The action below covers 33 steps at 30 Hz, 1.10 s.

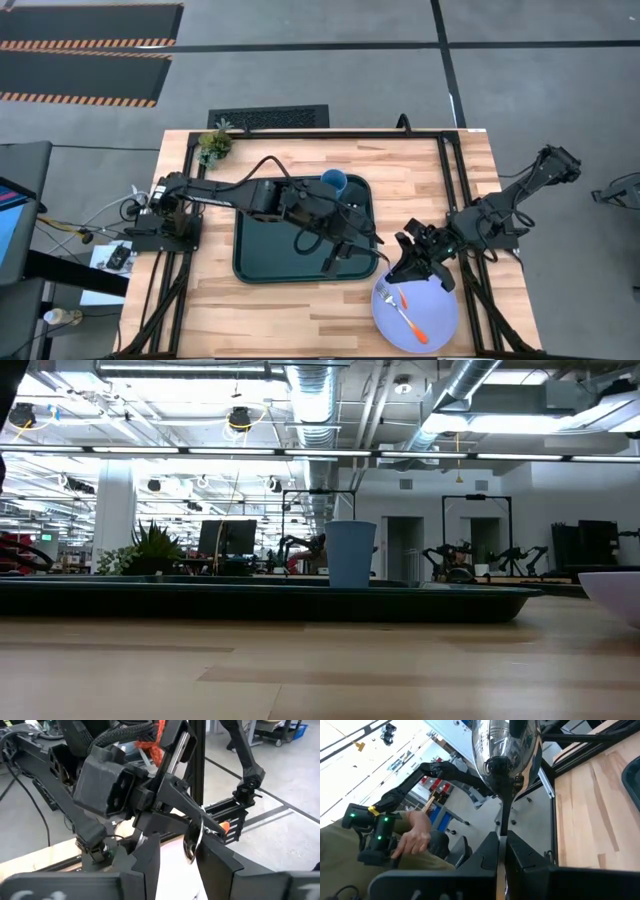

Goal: Pick and place plate/cup/fork/spoon on tray
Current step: Put the orange spoon on the black tray

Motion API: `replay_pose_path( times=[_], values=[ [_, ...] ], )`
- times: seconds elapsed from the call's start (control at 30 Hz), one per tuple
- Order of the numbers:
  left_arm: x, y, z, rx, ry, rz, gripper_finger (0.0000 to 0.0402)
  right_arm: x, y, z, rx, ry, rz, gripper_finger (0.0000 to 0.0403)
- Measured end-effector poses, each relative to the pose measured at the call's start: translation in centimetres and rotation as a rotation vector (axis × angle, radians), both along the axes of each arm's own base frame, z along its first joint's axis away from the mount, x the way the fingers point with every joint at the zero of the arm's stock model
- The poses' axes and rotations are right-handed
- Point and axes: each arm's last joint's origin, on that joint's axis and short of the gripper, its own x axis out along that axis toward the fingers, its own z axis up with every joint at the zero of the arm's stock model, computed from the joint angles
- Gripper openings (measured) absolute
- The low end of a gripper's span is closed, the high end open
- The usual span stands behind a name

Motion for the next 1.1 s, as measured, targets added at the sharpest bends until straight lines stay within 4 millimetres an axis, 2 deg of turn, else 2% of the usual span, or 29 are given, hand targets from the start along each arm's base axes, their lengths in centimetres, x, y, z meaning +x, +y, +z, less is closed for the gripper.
replay_pose_path(
  times=[0.13, 0.33, 0.6, 0.7, 0.8, 0.97, 1.1],
  values=[
    [0.0, 0.0, -0.1, 0.003, 0.008, 0.002, 0.0081, 0.0, 0.0, 0.0, -0.002, 0.002, 0.000, 0.0023],
    [0.0, 0.0, -0.2, 0.017, 0.013, 0.021, 0.0012, 0.0, -0.1, -0.2, -0.013, 0.016, -0.005, 0.0023],
    [-0.1, 0.0, -0.4, 0.005, 0.041, 0.095, 0.0001, 0.2, -0.4, -0.5, -0.031, 0.044, -0.024, 0.0032],
    [-0.5, 0.3, -0.6, -0.041, 0.109, 0.137, 0.0001, 0.3, -0.7, -0.9, -0.054, 0.082, -0.040, 0.0061],
    [-1.7, 0.6, -0.2, -0.071, 0.175, 0.179, 0.0000, 0.3, -0.9, -1.4, -0.076, 0.121, -0.044, 0.0105],
    [-4.1, 1.7, 0.1, -0.098, 0.332, 0.286, 0.0000, 0.5, -1.4, -1.7, -0.096, 0.152, -0.061, 0.0182],
    [-6.9, 3.4, 0.0, -0.114, 0.531, 0.377, 0.0000, 0.6, -1.8, -1.8, -0.099, 0.161, -0.082, 0.0225]
  ],
)
